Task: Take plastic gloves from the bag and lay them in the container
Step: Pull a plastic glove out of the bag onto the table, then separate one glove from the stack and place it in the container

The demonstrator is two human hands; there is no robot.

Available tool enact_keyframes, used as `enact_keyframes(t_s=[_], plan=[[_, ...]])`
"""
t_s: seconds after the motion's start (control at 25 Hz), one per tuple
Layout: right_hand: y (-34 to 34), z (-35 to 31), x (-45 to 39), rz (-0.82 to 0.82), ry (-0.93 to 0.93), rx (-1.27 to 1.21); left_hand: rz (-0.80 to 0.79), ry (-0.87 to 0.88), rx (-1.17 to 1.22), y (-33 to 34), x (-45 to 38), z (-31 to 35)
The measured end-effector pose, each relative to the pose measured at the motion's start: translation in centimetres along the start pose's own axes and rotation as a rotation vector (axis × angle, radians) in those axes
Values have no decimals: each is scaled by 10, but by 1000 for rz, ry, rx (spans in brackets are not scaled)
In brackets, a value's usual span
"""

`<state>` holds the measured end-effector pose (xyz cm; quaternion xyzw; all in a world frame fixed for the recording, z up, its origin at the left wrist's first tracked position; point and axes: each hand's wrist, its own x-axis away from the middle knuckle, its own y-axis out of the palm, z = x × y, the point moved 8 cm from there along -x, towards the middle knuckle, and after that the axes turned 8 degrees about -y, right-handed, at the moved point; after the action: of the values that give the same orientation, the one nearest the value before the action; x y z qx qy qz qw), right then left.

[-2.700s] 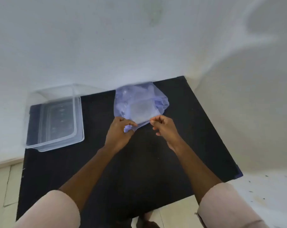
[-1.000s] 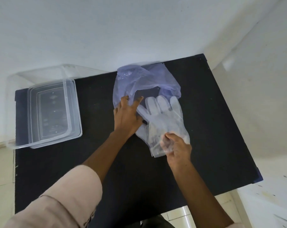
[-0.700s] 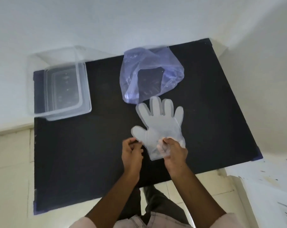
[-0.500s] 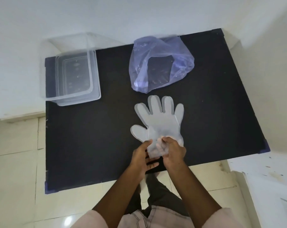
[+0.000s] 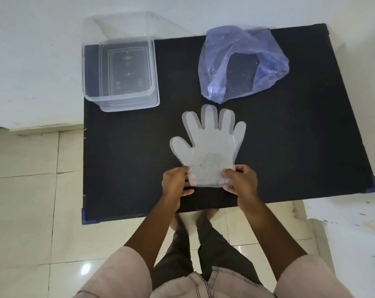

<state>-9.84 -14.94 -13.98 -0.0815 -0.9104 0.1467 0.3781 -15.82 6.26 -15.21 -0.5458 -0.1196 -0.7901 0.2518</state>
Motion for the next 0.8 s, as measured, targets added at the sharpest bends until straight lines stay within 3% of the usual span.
enact_keyframes(t_s=[0.16,0.28,0.36,0.52,0.8], plan=[[3,-46,27,91,-559,537,-106,-89,1,-7,5,-9],[45,-50,49,-162,-877,731,-132,-87,8,-8,6,-11],[69,-40,53,-294,-906,869,-139,-64,21,-8,6,-10],[82,-32,46,-321,-873,971,-126,-30,27,-10,5,-6],[74,-36,39,-273,-795,781,-136,-6,-8,-7,3,-4]])
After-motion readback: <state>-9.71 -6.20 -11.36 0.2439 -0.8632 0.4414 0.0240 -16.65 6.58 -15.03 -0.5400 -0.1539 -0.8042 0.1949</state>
